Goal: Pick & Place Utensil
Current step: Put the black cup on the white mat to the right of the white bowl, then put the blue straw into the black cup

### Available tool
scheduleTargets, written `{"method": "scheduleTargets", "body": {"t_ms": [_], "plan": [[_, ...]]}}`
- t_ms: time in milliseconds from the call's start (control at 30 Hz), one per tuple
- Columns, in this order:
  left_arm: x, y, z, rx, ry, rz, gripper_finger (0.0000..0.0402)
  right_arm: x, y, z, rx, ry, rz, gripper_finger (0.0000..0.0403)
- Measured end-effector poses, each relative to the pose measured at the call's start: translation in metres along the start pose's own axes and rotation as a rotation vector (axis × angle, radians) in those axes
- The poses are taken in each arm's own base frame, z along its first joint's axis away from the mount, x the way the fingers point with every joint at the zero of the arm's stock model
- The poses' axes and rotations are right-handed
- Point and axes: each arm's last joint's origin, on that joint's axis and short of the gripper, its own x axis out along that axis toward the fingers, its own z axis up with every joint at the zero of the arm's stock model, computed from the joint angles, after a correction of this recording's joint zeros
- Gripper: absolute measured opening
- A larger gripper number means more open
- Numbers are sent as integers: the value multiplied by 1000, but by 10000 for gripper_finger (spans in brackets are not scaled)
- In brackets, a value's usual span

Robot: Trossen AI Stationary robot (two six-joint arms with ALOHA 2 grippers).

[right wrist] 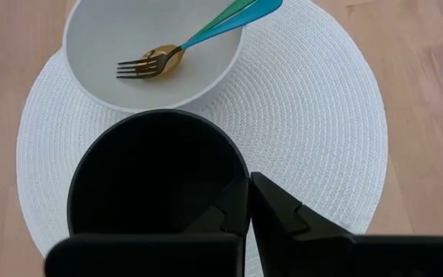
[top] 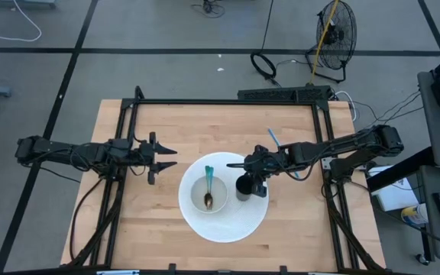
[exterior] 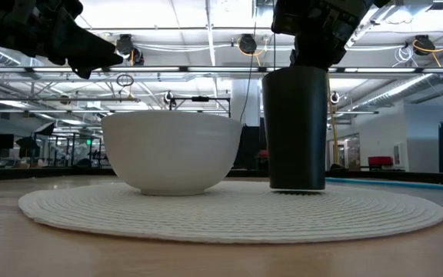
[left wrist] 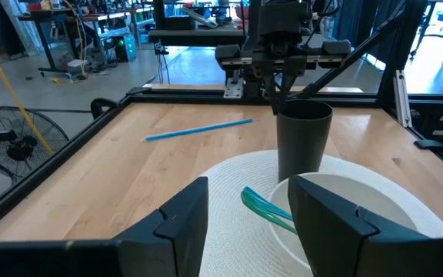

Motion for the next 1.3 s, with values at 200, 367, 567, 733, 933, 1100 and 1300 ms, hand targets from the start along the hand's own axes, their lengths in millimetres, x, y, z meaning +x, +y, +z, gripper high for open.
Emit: {"method": "scheduleTargets", "body": {"t_ms": [200, 367, 567, 733, 933, 1100, 1300], "plan": [[0, 0, 0, -1, 0, 0, 186, 0, 0, 0, -7, -3, 1, 17], [0, 0, 0, 3, 1, 0, 186, 0, 1, 2, -16, -20, 32, 66], [0, 0, 0, 4, 4, 0, 186, 0, 2, 3, -17, -19, 56, 118], [0, 0, -1, 5, 5, 0, 186, 0, 2, 4, -17, -32, 59, 139], [0, 0, -1, 4, 7, 0, 186, 0, 2, 6, -24, -50, 61, 152], [0, 0, -1, 4, 8, 0, 186, -4, -2, 8, -22, -66, 53, 158], [0, 0, -1, 5, 9, -1, 186, -26, -5, 10, -34, -131, 36, 158]]}}
